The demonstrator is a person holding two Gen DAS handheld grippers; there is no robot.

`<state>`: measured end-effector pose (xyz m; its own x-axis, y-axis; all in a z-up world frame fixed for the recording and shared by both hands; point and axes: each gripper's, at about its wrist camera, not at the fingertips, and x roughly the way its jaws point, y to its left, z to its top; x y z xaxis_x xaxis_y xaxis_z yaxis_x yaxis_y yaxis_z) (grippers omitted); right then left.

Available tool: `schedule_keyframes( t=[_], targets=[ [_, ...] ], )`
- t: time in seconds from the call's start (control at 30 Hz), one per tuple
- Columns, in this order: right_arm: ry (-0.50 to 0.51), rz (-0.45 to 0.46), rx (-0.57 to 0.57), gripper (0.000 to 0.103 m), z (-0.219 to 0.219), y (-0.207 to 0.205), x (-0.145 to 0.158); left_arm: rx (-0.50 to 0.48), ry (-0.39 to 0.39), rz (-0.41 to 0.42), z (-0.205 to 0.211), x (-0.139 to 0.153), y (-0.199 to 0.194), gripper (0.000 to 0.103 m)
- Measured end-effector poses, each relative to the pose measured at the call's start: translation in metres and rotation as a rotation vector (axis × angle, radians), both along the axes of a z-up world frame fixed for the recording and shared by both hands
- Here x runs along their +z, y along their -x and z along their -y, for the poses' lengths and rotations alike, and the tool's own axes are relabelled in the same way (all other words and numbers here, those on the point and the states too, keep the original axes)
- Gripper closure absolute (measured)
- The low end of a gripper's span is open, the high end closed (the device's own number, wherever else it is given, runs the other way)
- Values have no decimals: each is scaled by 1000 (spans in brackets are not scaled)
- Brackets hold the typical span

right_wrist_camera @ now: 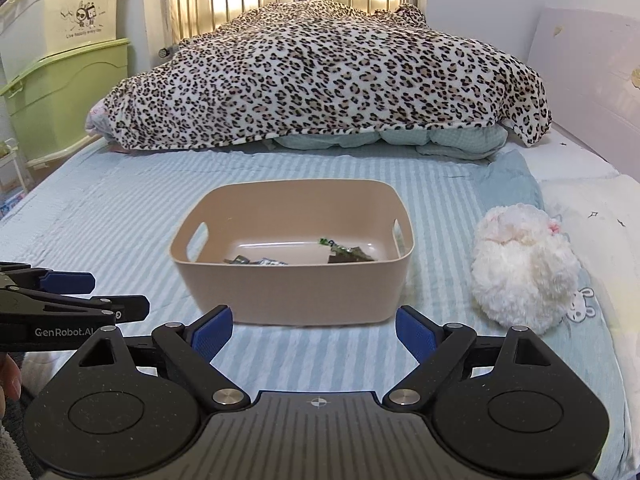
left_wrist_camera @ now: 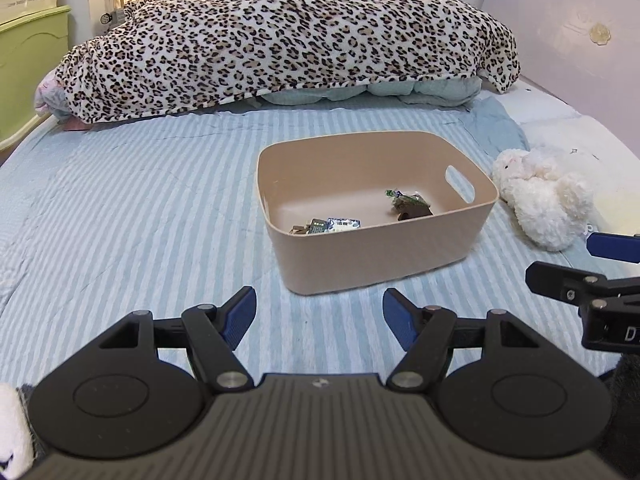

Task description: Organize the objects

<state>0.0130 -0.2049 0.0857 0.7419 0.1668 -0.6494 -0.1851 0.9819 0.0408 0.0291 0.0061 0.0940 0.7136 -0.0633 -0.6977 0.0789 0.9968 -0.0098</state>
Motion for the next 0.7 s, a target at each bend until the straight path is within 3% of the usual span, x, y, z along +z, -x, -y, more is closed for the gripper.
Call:
schedule_keyframes(
  t=[0.13,0.7],
  targets=[
    [2,8,4,12,0,20,3,2,-26,30,0,8,19,32],
    [-60,-10,-11,11,12,81,12,-29,11,2,10,13,71,32]
  ],
)
